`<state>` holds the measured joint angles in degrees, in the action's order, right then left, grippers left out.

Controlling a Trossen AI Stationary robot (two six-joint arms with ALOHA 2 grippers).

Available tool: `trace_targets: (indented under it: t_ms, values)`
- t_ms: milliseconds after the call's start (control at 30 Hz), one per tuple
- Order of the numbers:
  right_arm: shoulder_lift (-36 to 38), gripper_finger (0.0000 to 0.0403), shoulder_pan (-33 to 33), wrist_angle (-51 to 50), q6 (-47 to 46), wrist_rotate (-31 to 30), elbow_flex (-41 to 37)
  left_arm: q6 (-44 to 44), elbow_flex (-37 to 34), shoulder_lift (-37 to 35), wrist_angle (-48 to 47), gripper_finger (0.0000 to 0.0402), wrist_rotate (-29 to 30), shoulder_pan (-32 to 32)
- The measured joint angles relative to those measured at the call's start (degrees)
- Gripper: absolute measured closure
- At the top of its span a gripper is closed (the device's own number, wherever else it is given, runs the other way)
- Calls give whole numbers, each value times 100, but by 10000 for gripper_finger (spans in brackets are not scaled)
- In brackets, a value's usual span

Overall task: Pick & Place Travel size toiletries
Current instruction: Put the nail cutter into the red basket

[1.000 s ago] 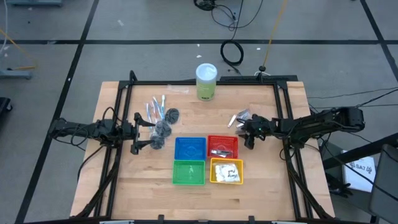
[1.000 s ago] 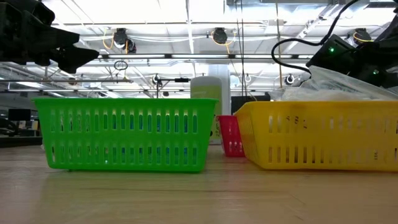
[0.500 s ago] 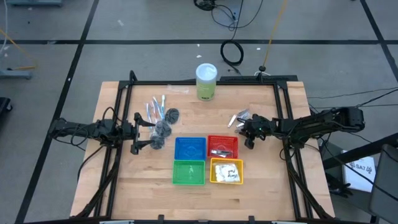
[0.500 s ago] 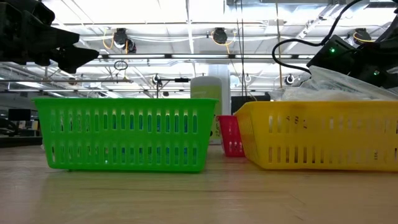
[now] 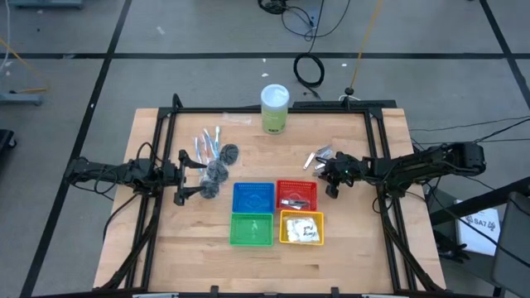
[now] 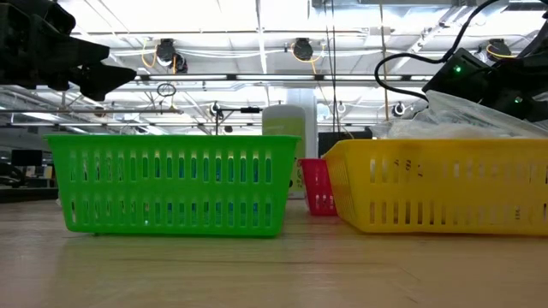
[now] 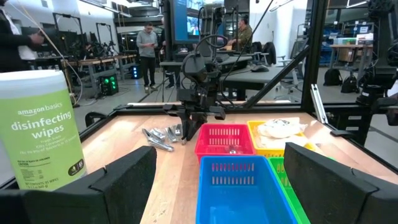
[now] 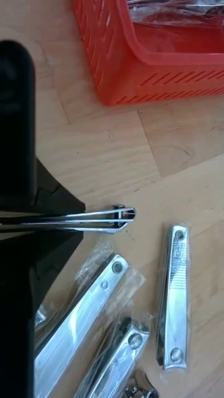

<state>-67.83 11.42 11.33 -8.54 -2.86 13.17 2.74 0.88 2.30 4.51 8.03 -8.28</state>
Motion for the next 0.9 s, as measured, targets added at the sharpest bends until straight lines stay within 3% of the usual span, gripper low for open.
trace_targets:
  t_ms: [900]
  values:
    - [-7,381,-2,793,22,19,-15,0,-2,-2,0,55,-1,1]
